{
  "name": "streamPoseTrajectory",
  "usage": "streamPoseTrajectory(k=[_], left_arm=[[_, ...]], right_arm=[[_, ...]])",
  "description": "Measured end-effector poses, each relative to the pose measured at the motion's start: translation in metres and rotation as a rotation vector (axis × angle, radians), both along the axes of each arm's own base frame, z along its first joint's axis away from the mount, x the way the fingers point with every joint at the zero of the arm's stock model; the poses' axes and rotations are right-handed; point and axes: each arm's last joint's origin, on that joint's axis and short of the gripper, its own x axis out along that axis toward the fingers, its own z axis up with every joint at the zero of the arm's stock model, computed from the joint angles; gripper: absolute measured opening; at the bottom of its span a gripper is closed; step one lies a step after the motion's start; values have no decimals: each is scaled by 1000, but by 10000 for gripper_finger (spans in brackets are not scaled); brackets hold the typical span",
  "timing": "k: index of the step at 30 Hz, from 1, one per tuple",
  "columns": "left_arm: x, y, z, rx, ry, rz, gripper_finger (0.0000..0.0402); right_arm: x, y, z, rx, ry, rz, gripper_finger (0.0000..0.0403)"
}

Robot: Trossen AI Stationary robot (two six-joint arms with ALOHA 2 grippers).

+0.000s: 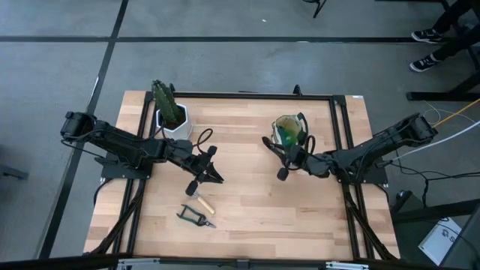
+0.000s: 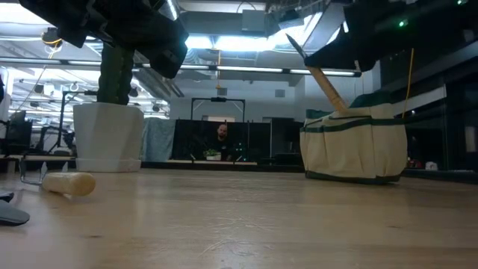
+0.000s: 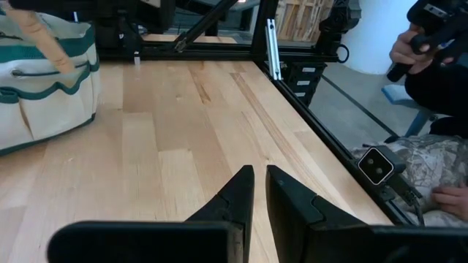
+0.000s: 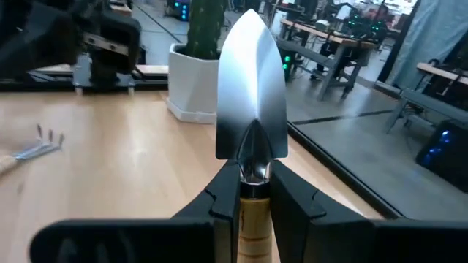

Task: Pick & Place Garden tools in Gardening bag
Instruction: Put the trowel into the gardening bag

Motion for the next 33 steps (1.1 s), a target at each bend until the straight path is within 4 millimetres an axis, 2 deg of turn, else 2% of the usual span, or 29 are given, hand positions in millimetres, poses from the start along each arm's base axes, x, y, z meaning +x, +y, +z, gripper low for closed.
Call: streamPoseTrajectory(k=[7, 14, 20, 29, 33], left_arm=[[0, 0, 0, 0, 0, 0, 31], [0, 0, 0, 0, 0, 0, 31], [0, 0, 0, 0, 0, 0, 31], [0, 0, 0, 0, 0, 0, 31], [0, 0, 0, 0, 0, 0, 31]], right_arm=[[-3, -8, -11, 8, 36, -35, 51], [-17, -11, -27, 63, -59, -2, 51], [-17, -11, -19, 31, -141, 50, 51], [-17, -10, -22, 5, -99, 72, 51], [-17, -10, -16, -24, -141, 72, 51]])
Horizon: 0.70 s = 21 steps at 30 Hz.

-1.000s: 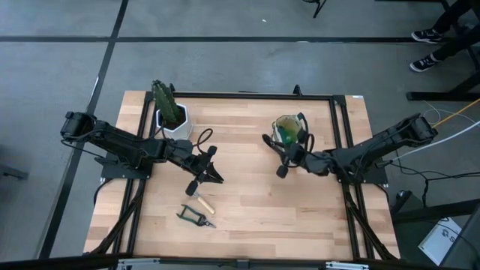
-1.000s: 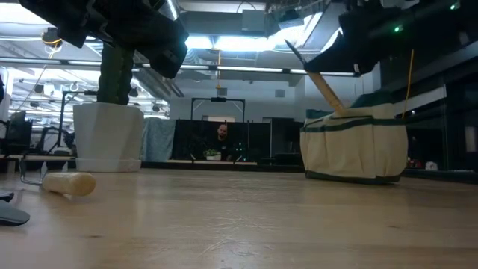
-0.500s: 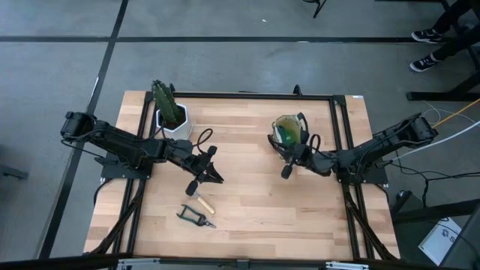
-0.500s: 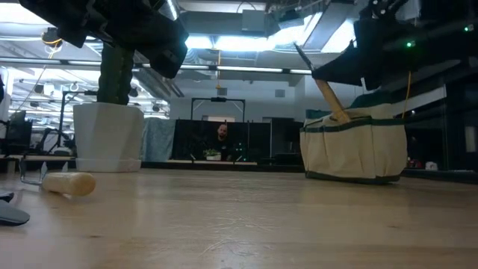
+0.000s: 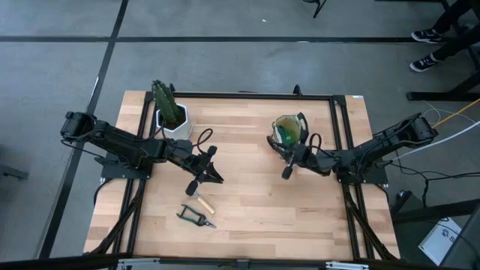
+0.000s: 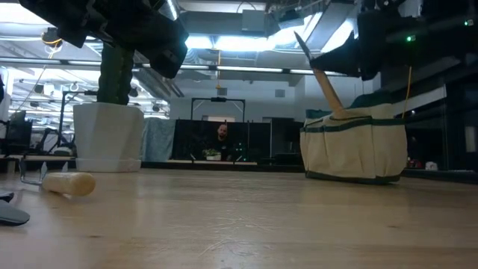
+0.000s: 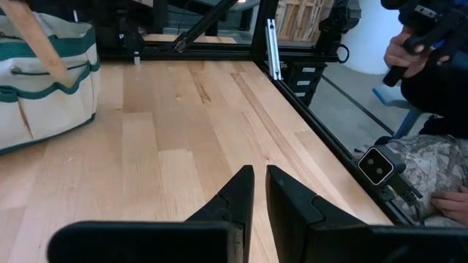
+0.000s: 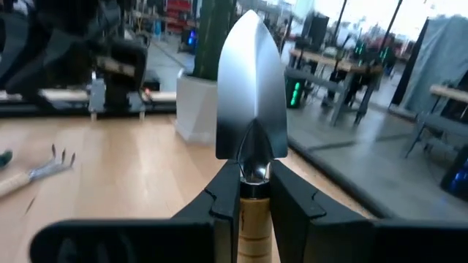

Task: Pick & Place Garden tools in Gardening bag
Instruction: Put the trowel into the gardening bag

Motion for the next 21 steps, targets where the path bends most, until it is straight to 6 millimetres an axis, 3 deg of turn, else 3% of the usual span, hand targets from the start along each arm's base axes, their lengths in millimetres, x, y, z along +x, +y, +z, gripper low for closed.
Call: streamPoseTrajectory(k=[13, 21], left_arm=[[0, 0, 0, 0, 0, 0, 31], [0, 0, 0, 0, 0, 0, 31]], right_arm=[[-2, -2, -4, -55, 62, -87, 51], [-1, 0, 4, -161, 51, -72, 51]])
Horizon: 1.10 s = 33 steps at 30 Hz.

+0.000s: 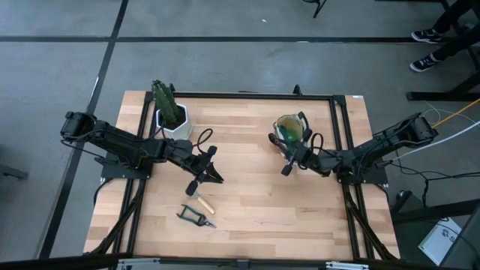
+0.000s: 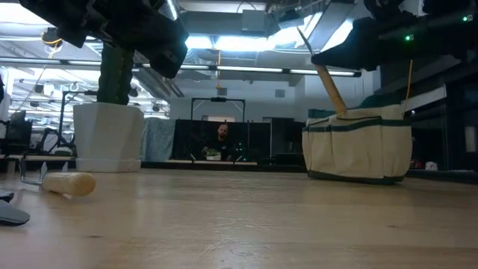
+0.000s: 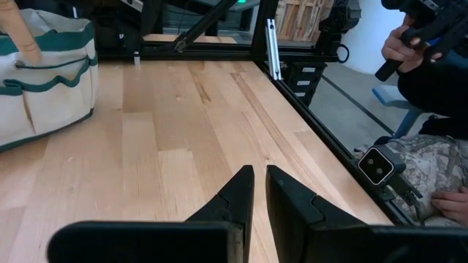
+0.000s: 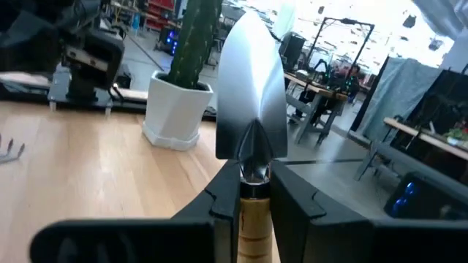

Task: Pick & Place Garden tools in Gardening bag
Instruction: Put the trowel into the gardening bag

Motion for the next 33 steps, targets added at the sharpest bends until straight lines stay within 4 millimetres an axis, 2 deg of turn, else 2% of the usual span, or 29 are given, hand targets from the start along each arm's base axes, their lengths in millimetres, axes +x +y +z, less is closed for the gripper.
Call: streamPoseTrajectory(k=[7, 18, 33], left_arm=[[0, 0, 0, 0, 0, 0, 31], [0, 0, 0, 0, 0, 0, 31], [0, 0, 0, 0, 0, 0, 31]], right_arm=[[-3, 3, -5, -16, 51, -92, 51], [-6, 2, -22, 22, 164, -112, 51], [-7, 1, -26, 293, 25, -139, 51]])
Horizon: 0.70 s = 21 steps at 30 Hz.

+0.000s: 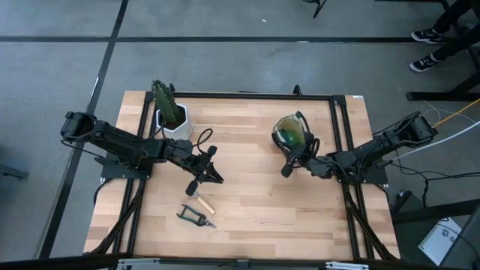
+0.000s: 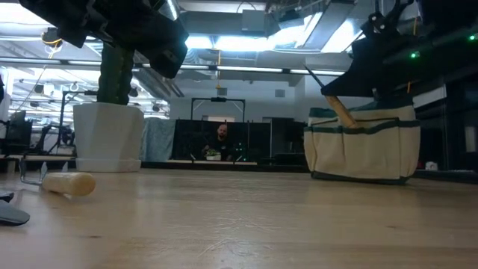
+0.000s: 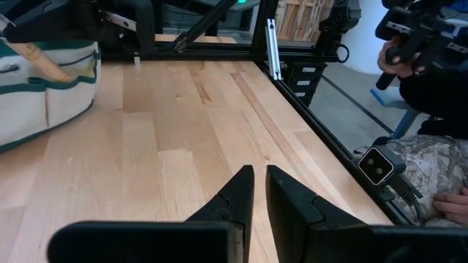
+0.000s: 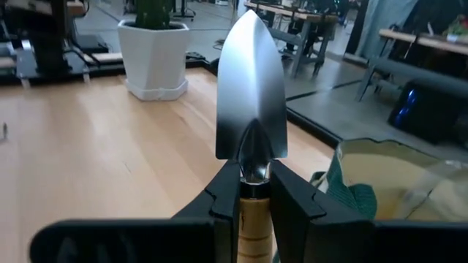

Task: Pick & Place Garden tools in Gardening bag
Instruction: Put the trowel into the gardening bag

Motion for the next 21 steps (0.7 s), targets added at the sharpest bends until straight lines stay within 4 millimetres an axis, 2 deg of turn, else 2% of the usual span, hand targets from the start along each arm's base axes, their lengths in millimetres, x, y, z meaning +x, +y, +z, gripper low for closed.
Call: streamPoseTrajectory(k=[6, 13, 21], left_arm=[[0, 0, 0, 0, 0, 0, 31], [0, 0, 0, 0, 0, 0, 31], [0, 0, 0, 0, 0, 0, 31]], right_arm=[[0, -1, 0, 50, -39, -19, 51], [-1, -1, -4, -40, 66, 2, 51], [-3, 1, -4, 14, 13, -31, 51]])
